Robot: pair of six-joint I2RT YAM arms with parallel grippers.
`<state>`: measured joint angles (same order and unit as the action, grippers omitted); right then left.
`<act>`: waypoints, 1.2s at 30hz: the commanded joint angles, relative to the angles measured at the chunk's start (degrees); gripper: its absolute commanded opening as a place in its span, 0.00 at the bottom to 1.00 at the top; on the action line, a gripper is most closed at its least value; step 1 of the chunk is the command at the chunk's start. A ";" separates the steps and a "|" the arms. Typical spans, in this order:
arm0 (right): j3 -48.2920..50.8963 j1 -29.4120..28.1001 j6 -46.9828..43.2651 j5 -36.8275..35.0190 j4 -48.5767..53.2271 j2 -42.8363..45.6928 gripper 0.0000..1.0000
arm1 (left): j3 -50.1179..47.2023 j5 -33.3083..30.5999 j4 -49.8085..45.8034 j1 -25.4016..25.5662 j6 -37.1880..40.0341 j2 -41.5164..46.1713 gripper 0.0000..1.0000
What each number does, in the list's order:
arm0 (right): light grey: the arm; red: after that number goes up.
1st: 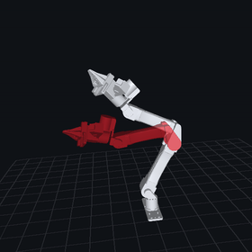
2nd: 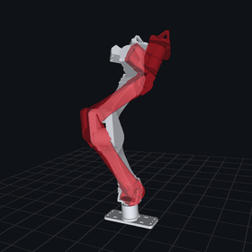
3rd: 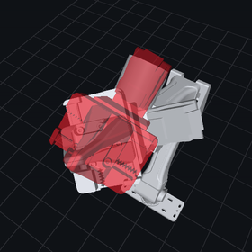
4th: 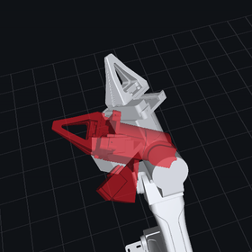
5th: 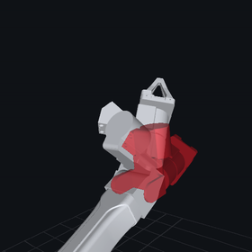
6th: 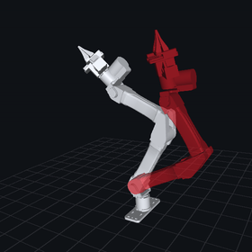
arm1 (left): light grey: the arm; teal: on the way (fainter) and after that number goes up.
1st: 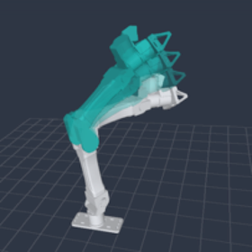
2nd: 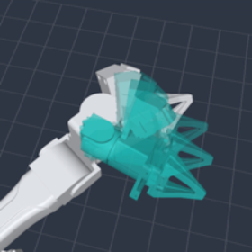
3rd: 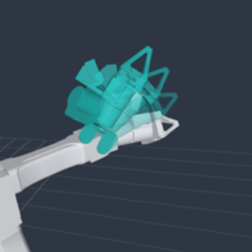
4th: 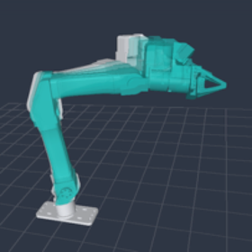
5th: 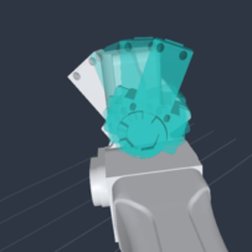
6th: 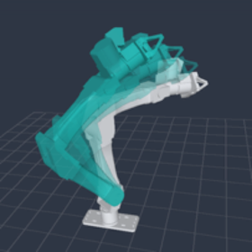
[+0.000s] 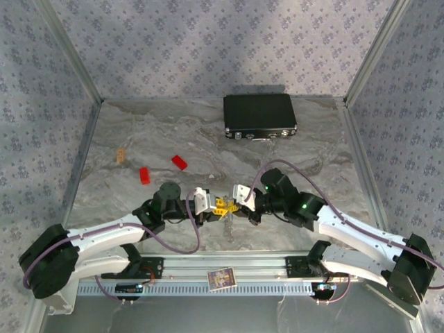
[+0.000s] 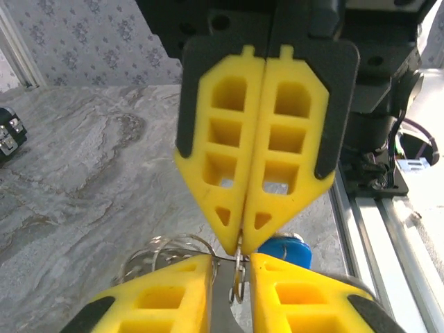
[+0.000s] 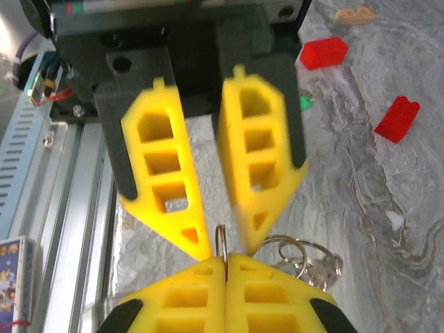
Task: Put the keys on the keyring
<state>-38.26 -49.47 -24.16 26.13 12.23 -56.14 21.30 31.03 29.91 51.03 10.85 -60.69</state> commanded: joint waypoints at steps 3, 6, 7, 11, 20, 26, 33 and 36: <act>-5.24 0.33 -4.00 -1.20 6.56 -1.52 0.00 | 3.60 -2.27 -7.32 0.23 2.19 2.21 0.26; -7.14 0.28 -4.79 -1.08 8.48 -2.92 0.00 | 4.18 -2.63 -9.14 0.22 2.73 1.99 0.26; -7.64 0.25 -5.11 -1.08 9.02 -3.37 0.00 | 4.27 -2.64 -9.23 0.25 2.77 1.82 0.26; -10.41 -0.32 -6.66 -1.39 11.97 -5.54 0.00 | 4.67 -2.42 -9.43 0.22 3.03 1.27 0.22; -12.63 -1.76 -7.89 -1.11 13.08 -7.76 0.00 | 5.07 -1.83 -8.81 0.22 2.95 0.74 0.12; -11.03 -1.25 -6.23 -0.23 10.72 -5.63 0.03 | 4.86 -1.86 -8.71 0.22 3.21 0.83 0.00; -2.87 3.01 0.73 2.17 3.01 1.17 0.30 | 1.77 -3.03 -1.97 0.26 1.15 1.77 0.00; -1.41 3.09 2.42 2.41 1.81 1.38 0.30 | 1.00 -3.13 0.08 0.22 0.80 1.78 0.00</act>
<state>-41.12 -46.52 -25.26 26.55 16.93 -55.16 23.05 27.94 24.40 51.07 12.60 -59.72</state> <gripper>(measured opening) 0.302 0.046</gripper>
